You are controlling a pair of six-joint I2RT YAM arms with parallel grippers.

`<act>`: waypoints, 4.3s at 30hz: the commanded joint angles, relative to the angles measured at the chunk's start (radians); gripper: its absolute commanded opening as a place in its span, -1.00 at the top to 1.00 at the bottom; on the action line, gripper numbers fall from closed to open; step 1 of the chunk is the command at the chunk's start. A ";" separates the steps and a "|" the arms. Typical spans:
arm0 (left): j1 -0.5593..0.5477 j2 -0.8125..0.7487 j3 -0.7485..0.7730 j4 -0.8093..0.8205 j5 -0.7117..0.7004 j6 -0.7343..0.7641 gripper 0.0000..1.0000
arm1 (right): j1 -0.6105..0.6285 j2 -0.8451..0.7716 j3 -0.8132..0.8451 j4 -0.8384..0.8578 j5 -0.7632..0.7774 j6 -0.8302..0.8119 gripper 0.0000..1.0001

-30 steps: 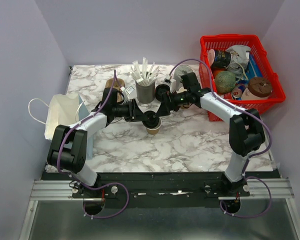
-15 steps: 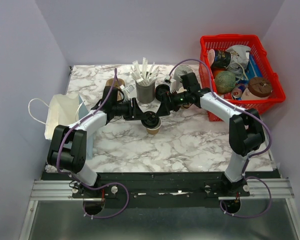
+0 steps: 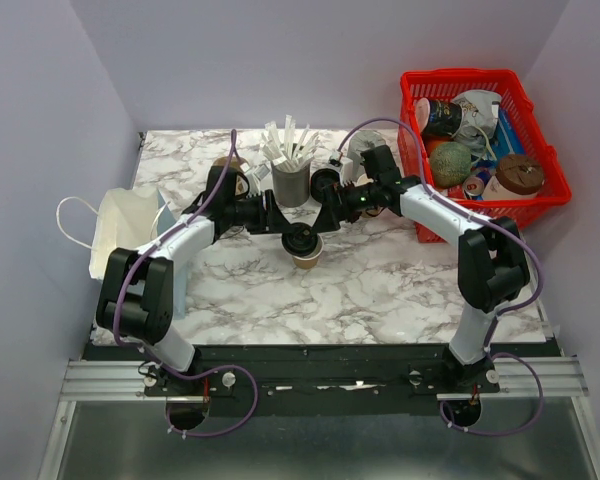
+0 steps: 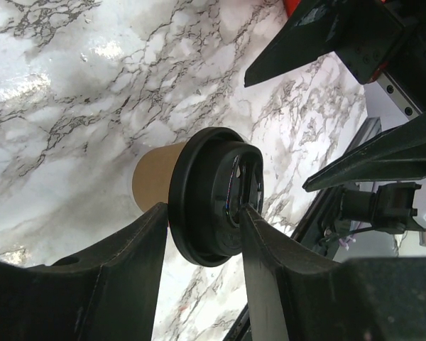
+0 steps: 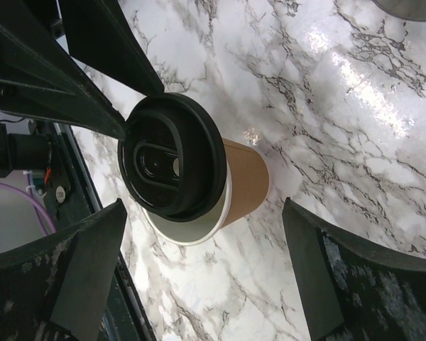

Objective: Pack the takeout coffee

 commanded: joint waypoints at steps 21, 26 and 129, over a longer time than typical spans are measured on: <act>-0.061 0.056 0.044 -0.011 -0.042 0.016 -0.08 | 0.008 0.006 -0.001 -0.050 0.063 -0.041 -1.00; -0.064 0.070 0.063 -0.011 -0.042 0.014 -0.08 | 0.008 0.006 -0.009 -0.056 0.051 -0.045 -1.00; -0.026 0.209 0.151 -0.078 0.048 0.121 -0.10 | -0.058 0.037 -0.087 0.024 -0.247 -0.039 -0.85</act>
